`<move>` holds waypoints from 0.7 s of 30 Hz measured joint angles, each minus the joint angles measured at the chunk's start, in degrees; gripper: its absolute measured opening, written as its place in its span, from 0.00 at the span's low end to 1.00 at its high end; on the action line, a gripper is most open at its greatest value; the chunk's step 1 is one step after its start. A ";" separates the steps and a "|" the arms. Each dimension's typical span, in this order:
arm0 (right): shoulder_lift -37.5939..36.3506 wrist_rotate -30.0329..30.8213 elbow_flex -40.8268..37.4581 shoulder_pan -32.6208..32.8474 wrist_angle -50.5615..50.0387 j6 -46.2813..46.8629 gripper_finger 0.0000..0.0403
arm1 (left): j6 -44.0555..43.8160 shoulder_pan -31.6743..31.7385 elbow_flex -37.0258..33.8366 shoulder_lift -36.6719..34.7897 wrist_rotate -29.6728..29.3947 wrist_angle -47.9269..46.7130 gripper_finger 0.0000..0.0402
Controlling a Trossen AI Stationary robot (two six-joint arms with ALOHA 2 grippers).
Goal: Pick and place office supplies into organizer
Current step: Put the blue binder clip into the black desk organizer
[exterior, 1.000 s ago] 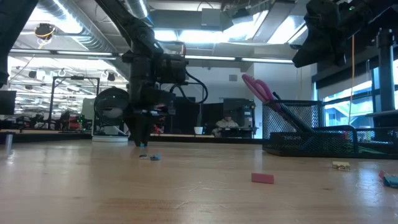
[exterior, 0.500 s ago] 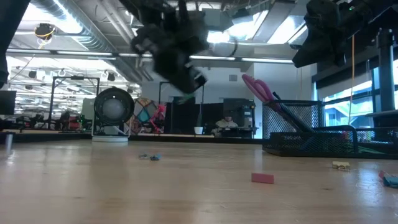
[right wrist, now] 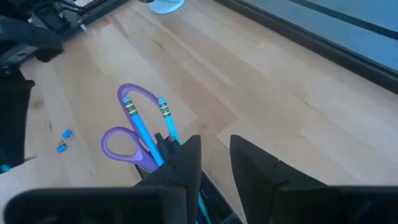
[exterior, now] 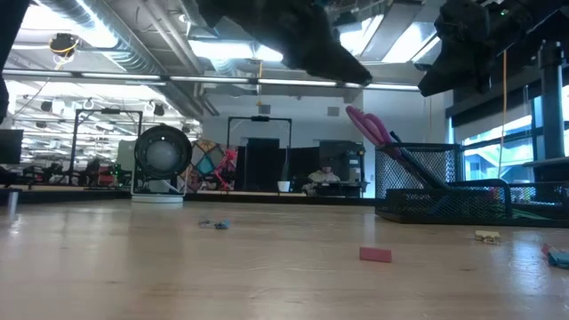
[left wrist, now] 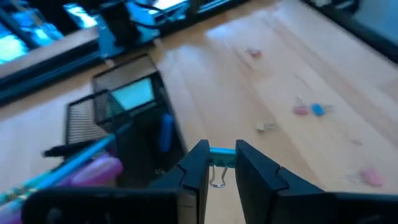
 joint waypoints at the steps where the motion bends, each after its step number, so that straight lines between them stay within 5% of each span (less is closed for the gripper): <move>1: 0.00 0.00 0.00 0.00 -0.02 0.01 0.22 | 0.04 -0.35 0.00 0.12 -1.35 0.24 0.15; 8: 0.02 0.00 0.00 -0.02 -0.06 0.08 0.22 | -3.52 -1.47 0.00 2.58 -13.38 7.10 0.15; 21: 0.02 0.00 -0.02 -0.02 -0.11 0.12 0.22 | -9.11 -1.84 0.00 12.75 -14.94 27.40 0.15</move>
